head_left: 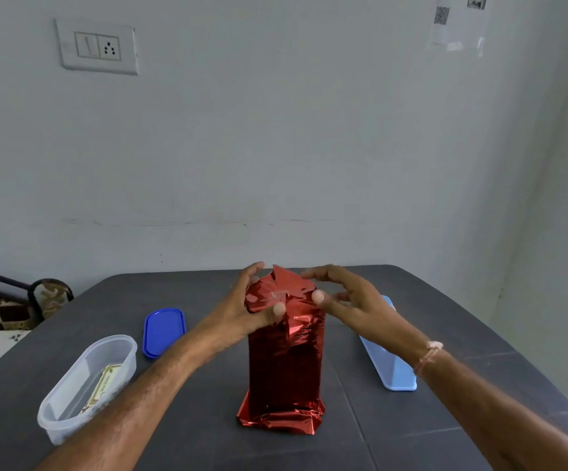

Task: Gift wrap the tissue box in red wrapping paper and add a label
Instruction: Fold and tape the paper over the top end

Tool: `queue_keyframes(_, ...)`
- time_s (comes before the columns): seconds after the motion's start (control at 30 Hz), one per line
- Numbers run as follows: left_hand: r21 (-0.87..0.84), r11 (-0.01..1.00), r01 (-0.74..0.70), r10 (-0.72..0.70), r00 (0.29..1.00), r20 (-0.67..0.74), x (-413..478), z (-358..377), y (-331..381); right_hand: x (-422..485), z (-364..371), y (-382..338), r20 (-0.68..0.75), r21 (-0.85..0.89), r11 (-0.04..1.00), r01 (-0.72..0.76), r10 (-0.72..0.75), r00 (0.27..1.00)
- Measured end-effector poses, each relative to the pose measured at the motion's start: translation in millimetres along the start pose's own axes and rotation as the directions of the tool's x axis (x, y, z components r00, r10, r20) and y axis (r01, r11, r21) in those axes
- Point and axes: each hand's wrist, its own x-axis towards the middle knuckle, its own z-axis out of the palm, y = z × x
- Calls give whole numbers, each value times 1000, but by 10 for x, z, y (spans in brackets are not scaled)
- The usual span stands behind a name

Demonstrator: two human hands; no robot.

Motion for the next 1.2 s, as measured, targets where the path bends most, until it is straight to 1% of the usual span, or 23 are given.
queue_keyframes(0.07, 47, 998, -42, 44, 998, -38, -43, -28, -45, -75, -31, 28, 18, -141, 986, 86, -84, 996)
queue_keyframes(0.1, 102, 992, -79, 85, 995, -55, -74, -41, -71, -101, -36, 48, 40, -210, 971, 113, -107, 993)
queue_keyframes(0.2, 304, 935, -184, 211, 976, -59, -198, -60, -101, -147, 24, 110, 104, -330, 933, 147, -119, 987)
queue_keyframes(0.23, 379, 904, -199, 236, 970, -54, -226, -62, -102, -153, 58, 118, 92, -346, 926, 152, -127, 988)
queue_keyframes(0.3, 489, 848, -204, 273, 959, -74, -250, -51, -109, -149, 113, 100, 20, -371, 915, 157, -161, 987)
queue_keyframes(0.37, 516, 834, -194, 312, 938, -151, -266, -39, -78, -131, 158, 46, -55, -373, 915, 151, -185, 981)
queue_keyframes(0.43, 512, 834, -207, 355, 911, -211, -263, -18, -17, -122, 188, -10, -112, -336, 934, 126, -172, 979)
queue_keyframes(0.53, 481, 846, -229, 387, 885, -259, -266, 21, 57, -173, 224, -64, -187, -272, 957, 99, -154, 970)
queue_keyframes(0.6, 430, 876, -219, 367, 881, -299, -265, 51, 95, -230, 258, -67, -272, -290, 954, 73, -155, 950)
queue_keyframes(0.67, 383, 899, -214, 347, 880, -323, -253, 80, 136, -275, 296, -63, -366, -356, 934, 46, -184, 912)
queue_keyframes(0.73, 347, 913, -215, 332, 886, -324, -231, 111, 175, -281, 344, -87, -416, -345, 939, 18, -170, 893)
queue_keyframes(0.8, 315, 926, -210, 314, 891, -329, -199, 142, 226, -256, 376, -127, -426, -277, 960, 23, -144, 893)
queue_keyframes(0.87, 273, 938, -212, 297, 898, -324, -173, 172, 306, -201, 382, -162, -408, -256, 966, 47, -152, 900)
queue_keyframes(1.0, 187, 945, -269, 311, 917, -251, -100, 181, 482, -105, 377, -215, -374, -242, 967, 85, -173, 911)
queue_keyframes(1.07, 160, 945, -287, 321, 911, -260, -60, 174, 538, -107, 373, -249, -370, -161, 985, 69, -125, 920)
queue_keyframes(1.13, 175, 944, -279, 320, 903, -286, -21, 170, 565, -116, 367, -266, -372, -71, 997, 34, -58, 927)
queue_keyframes(1.2, 179, 946, -271, 315, 899, -305, 7, 167, 578, -105, 362, -272, -372, -33, 999, 9, -21, 928)
